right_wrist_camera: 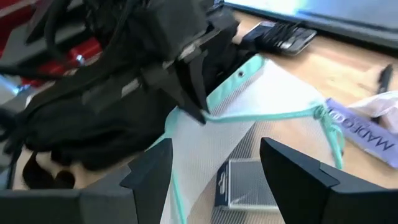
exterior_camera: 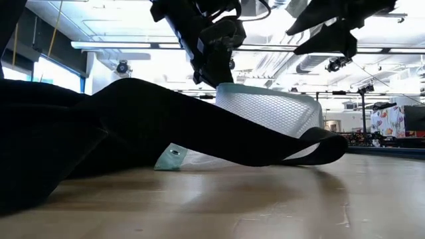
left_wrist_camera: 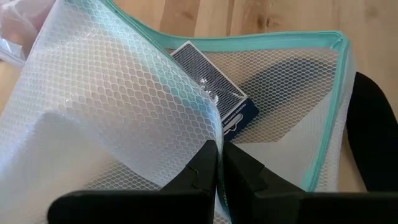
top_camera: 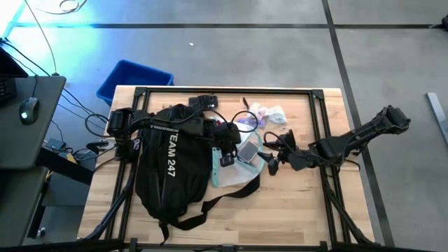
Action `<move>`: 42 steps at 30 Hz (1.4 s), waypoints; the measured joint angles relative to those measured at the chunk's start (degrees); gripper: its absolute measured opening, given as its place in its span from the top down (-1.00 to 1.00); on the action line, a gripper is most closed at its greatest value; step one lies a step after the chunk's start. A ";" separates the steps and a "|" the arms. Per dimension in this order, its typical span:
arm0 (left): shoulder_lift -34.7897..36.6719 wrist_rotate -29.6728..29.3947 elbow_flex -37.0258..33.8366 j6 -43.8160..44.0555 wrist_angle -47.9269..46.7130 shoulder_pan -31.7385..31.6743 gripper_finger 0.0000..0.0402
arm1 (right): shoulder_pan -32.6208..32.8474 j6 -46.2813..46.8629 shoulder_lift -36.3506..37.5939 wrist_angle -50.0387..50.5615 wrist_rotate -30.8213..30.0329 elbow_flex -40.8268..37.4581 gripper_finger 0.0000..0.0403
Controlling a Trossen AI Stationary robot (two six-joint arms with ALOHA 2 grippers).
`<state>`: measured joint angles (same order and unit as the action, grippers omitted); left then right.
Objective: Unpack backpack
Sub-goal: Remove the dark blue playing card from the transparent zip bag
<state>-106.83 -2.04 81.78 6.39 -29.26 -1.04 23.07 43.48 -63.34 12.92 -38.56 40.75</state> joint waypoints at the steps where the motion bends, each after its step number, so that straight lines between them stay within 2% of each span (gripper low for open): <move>1: 0.00 0.00 0.00 0.00 0.02 0.17 1.00 | 0.16 -0.13 -0.08 0.13 1.14 0.00 -0.12; 6: 0.00 -0.05 0.00 0.00 -0.02 0.74 1.00 | 0.20 -2.19 -0.46 -0.20 9.74 0.00 -0.12; 11: 0.00 -0.24 0.00 -0.02 0.00 0.74 1.00 | -0.27 -9.18 -0.70 0.45 12.53 0.00 -0.12; 14: 0.00 -0.37 0.00 0.00 0.00 0.72 1.00 | -1.94 -8.78 -2.06 3.12 12.66 0.00 -0.12; 18: 0.00 -1.58 0.00 0.00 0.00 0.72 1.00 | -5.61 -8.10 -5.94 3.31 16.70 0.00 -0.13; 28: 0.00 -1.73 0.00 -0.02 -0.06 0.72 1.00 | -16.90 -16.83 -18.86 -0.28 27.35 0.00 -0.13; 33: 0.00 -1.73 0.00 -0.04 -0.10 0.70 1.00 | -21.26 -27.16 -19.70 -0.84 34.93 0.04 -0.13; 37: 0.00 -1.73 0.00 -0.03 -0.13 0.70 1.00 | -25.56 -31.96 -20.24 0.57 43.37 0.10 -0.13; 42: 0.00 -1.75 0.00 -0.04 -0.03 0.70 1.00 | -27.66 -40.40 -20.56 -0.12 46.07 0.10 -0.17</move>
<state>-106.83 -3.79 81.78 6.35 -29.29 -0.34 -4.59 3.08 -83.90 12.80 7.51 40.85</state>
